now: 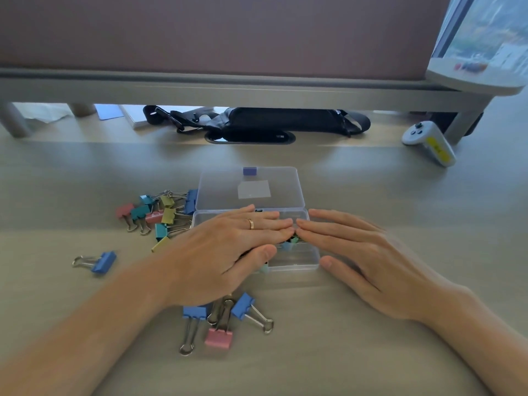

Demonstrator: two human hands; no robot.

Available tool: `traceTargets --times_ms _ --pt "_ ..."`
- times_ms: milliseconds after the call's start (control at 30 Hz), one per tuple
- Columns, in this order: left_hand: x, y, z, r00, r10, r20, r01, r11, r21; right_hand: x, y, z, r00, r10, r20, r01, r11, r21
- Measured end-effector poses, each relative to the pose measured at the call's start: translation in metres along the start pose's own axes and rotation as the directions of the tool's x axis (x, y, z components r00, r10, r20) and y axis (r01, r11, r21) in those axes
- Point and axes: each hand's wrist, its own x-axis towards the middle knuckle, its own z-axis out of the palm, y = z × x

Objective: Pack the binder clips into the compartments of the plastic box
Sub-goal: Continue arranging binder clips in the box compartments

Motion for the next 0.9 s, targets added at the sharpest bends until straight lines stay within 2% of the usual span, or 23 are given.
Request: traceTargets --times_ms 200,400,533,633,700,800,900 --pt "0.000 -0.001 0.002 1.000 0.023 -0.009 -0.022 0.998 0.053 0.000 0.002 0.000 0.999 -0.029 -0.013 0.028 0.999 -0.036" --pt "-0.001 -0.001 0.003 0.999 0.025 -0.026 -0.024 0.998 0.058 -0.001 0.002 0.004 0.998 -0.019 -0.054 0.023 0.997 0.080" --pt "0.002 0.001 0.004 0.998 0.008 -0.059 -0.008 1.000 0.004 0.001 0.002 0.006 0.997 0.003 -0.082 0.008 0.991 0.130" --pt "0.004 0.004 0.003 0.986 -0.035 -0.164 0.011 0.989 -0.148 0.001 0.002 0.006 0.997 0.020 -0.081 -0.007 0.987 0.158" --pt "0.004 0.004 0.001 0.949 -0.077 -0.306 -0.005 0.966 -0.259 0.002 0.004 0.009 0.996 0.035 -0.080 -0.022 0.988 0.153" --pt "-0.007 -0.007 -0.008 0.833 -0.164 -0.528 -0.003 0.953 -0.302 0.002 0.008 0.011 0.994 0.063 -0.094 -0.048 0.987 0.151" --pt "-0.026 -0.036 -0.019 0.722 -0.307 -0.620 0.164 0.947 -0.277 0.000 0.008 0.010 0.990 0.101 -0.099 -0.086 0.985 0.147"
